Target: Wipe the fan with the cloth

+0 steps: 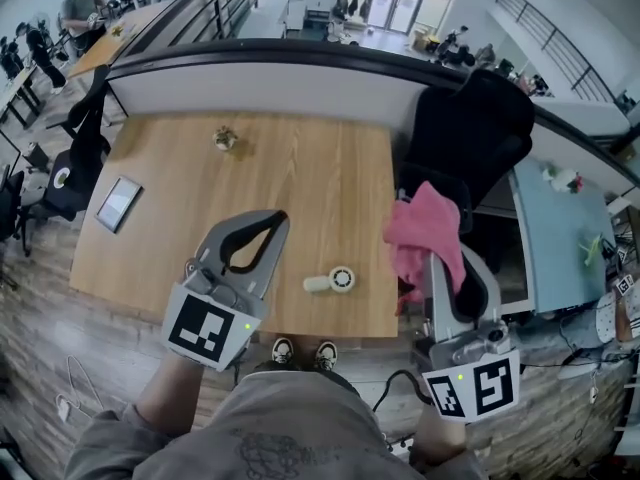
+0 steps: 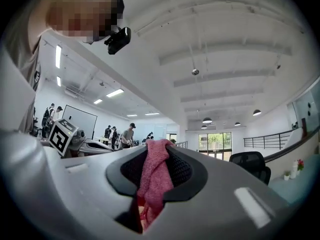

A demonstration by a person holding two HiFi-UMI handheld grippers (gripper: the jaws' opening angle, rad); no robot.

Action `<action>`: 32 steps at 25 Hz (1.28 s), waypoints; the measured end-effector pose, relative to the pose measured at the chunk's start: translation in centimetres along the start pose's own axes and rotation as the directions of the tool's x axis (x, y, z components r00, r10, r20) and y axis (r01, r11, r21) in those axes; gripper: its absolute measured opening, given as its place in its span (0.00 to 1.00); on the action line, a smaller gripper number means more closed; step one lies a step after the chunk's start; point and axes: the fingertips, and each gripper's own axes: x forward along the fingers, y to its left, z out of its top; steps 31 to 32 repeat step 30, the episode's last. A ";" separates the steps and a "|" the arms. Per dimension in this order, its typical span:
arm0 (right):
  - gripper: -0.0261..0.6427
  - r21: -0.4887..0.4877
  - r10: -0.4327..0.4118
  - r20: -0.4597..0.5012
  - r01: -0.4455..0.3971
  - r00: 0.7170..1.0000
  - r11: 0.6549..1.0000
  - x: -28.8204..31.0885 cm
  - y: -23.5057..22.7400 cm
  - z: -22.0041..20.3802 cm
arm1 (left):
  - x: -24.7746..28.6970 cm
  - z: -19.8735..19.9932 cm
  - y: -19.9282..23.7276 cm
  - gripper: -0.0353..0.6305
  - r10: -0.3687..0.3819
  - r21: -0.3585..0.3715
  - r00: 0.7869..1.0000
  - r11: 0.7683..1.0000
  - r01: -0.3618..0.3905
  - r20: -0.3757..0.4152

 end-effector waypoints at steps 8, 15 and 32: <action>0.15 -0.037 0.008 -0.053 -0.010 0.999 0.999 -1.3 0.7 -1.7 | -2.0 -1.3 -0.1 0.06 0.031 0.029 0.999 0.999 -0.030 -0.034; 0.15 0.049 0.002 -0.130 0.005 0.991 0.999 -2.0 1.1 -5.8 | -1.8 -5.3 -1.5 0.06 -0.015 0.018 0.996 1.000 0.017 -0.090; 0.15 0.084 0.008 -0.204 0.009 0.979 0.996 -2.1 1.3 -8.4 | -1.4 -7.4 -2.9 0.06 -0.078 0.026 0.990 0.996 0.082 -0.121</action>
